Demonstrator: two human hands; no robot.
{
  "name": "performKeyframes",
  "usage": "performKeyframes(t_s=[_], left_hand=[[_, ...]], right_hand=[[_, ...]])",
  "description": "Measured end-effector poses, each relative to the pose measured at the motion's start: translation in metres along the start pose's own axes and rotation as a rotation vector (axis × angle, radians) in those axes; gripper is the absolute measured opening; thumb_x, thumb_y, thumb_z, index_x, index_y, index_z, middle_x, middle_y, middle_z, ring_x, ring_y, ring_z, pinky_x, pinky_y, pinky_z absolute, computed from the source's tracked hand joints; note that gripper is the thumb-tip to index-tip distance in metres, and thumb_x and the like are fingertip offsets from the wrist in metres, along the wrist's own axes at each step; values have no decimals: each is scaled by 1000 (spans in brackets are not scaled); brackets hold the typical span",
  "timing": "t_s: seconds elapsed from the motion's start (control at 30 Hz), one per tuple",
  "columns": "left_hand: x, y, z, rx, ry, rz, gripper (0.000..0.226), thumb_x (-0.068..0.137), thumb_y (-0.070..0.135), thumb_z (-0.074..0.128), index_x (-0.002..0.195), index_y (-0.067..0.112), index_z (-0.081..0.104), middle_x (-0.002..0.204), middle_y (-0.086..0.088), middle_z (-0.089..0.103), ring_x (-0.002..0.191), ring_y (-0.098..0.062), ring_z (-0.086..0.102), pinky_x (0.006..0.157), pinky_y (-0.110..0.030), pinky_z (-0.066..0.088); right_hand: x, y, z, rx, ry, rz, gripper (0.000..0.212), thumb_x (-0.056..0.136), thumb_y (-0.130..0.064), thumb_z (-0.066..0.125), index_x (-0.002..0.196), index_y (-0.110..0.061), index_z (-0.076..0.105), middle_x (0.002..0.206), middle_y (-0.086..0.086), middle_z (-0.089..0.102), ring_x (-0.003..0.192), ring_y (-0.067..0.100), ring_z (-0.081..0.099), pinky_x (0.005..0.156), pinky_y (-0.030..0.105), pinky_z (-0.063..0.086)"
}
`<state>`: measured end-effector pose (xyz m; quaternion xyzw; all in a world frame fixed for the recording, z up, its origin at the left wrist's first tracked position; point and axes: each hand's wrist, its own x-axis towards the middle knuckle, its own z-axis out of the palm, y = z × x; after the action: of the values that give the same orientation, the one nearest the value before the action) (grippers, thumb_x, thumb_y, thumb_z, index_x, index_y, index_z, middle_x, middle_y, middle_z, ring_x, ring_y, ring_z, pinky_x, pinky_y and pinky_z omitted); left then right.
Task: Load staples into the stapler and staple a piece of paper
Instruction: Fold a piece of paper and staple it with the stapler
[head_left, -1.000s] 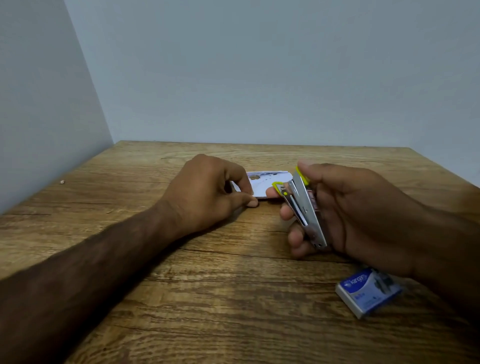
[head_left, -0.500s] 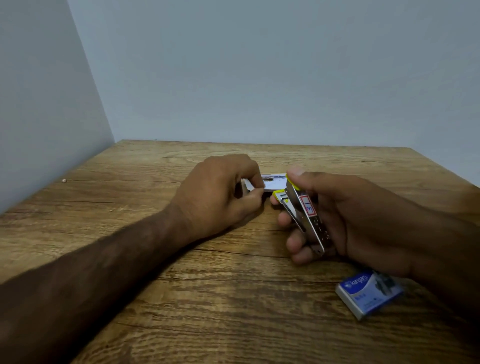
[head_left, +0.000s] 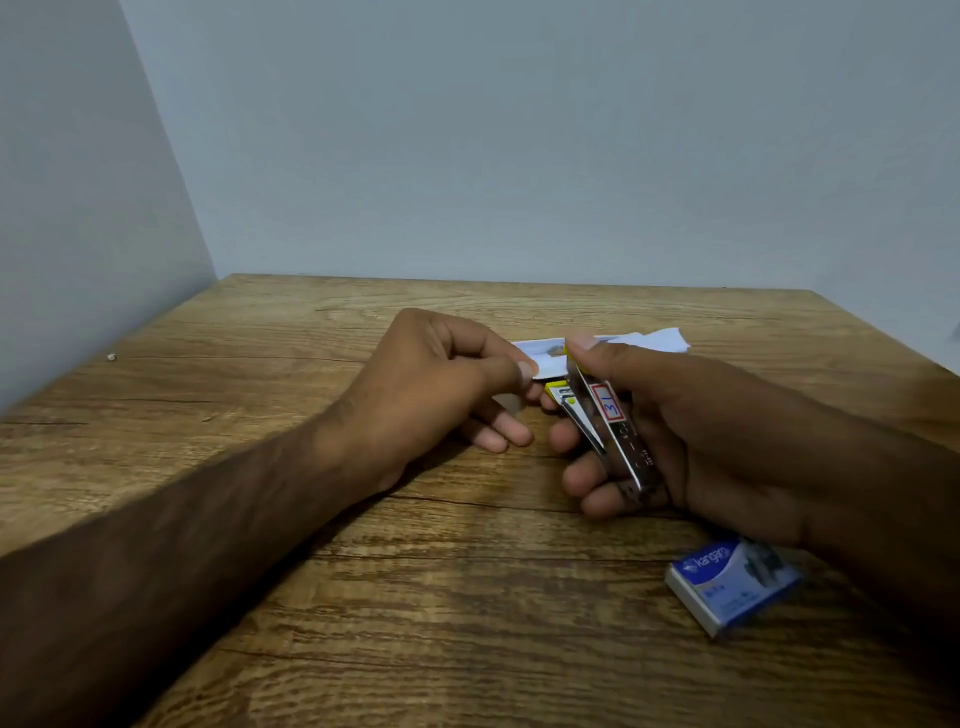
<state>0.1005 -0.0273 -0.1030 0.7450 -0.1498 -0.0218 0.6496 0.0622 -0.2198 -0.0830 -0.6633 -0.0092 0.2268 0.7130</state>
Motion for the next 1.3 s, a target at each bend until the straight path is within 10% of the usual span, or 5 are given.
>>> performKeyframes(t_s=[1.0, 1.3], left_hand=[[18, 21, 4, -183, 39, -547, 2, 88, -2, 68, 87, 0, 70, 71, -11, 72, 42, -12, 67, 40, -22, 55], [6, 26, 7, -406, -40, -353, 11, 86, 7, 69, 79, 12, 76, 77, -6, 73, 47, -10, 67, 43, -20, 55]], right_hand=[[2, 2, 2, -3, 3, 5, 47, 93, -51, 63, 101, -4, 66, 84, 15, 73, 60, 26, 73, 54, 35, 61], [3, 3, -2, -7, -5, -144, 50, 83, -50, 74, 108, -7, 72, 89, 10, 77, 73, 24, 76, 61, 37, 62]])
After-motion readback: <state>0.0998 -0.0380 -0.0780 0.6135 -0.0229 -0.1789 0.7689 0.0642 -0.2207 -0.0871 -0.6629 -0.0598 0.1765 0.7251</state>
